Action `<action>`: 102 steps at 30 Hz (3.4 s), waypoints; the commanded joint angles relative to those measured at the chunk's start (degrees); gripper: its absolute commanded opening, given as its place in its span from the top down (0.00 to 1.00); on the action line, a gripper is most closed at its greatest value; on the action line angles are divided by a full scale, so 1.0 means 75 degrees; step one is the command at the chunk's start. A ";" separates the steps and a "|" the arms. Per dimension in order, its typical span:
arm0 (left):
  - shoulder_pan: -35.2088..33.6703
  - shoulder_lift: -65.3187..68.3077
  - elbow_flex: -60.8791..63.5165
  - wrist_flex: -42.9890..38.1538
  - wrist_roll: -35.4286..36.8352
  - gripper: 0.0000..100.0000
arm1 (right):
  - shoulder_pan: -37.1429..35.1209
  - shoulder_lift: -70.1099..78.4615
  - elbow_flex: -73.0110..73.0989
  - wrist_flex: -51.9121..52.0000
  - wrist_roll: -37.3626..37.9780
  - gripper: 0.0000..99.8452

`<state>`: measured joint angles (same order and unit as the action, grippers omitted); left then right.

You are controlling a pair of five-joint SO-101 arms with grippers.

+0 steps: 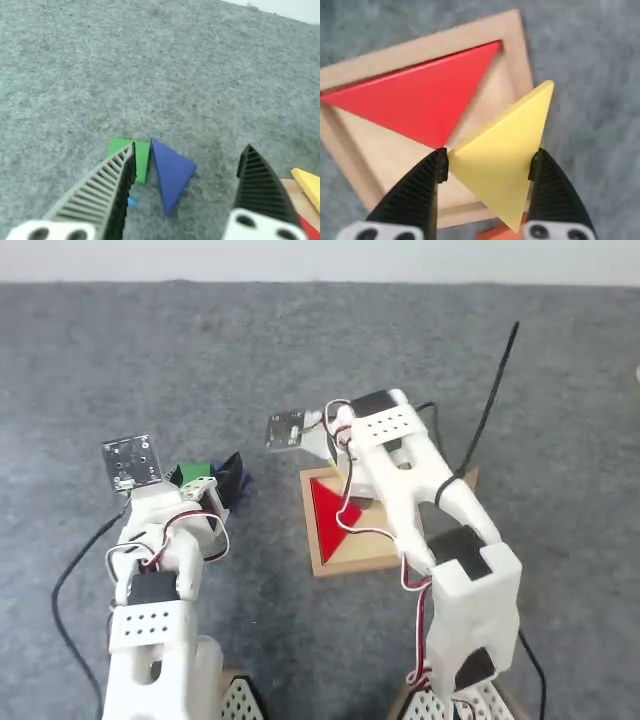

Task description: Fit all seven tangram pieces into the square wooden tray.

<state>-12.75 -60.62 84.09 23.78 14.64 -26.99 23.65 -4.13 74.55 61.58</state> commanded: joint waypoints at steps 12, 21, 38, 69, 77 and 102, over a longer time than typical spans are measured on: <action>-0.0012 -0.0188 -0.0041 0.0023 -0.0059 0.69 | -0.0404 -0.0123 0.0105 0.0486 0.1348 0.90; -0.0012 -0.0188 -0.0041 0.0023 -0.0059 0.69 | -0.0381 -0.0147 -0.0082 0.0533 0.1313 0.65; 0.0012 -0.0188 0.0088 0.0000 -0.0047 0.69 | 0.2983 -0.5152 0.3434 -0.0744 -0.3833 0.75; 0.0692 -0.0246 0.0416 -0.0023 -0.0316 0.69 | 0.2948 -0.1260 0.3059 -0.2678 -0.5579 0.75; 0.0692 -0.0246 0.0416 -0.0023 -0.0328 0.69 | 0.3663 -0.1014 0.2766 -0.2057 -0.6330 0.88; 0.0692 -0.0246 0.0416 -0.0023 -0.0340 0.69 | 0.4448 -0.3874 0.4478 -0.1459 -0.7725 0.85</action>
<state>-7.91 -61.05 87.96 23.78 12.79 7.56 -1.85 29.71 63.03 4.35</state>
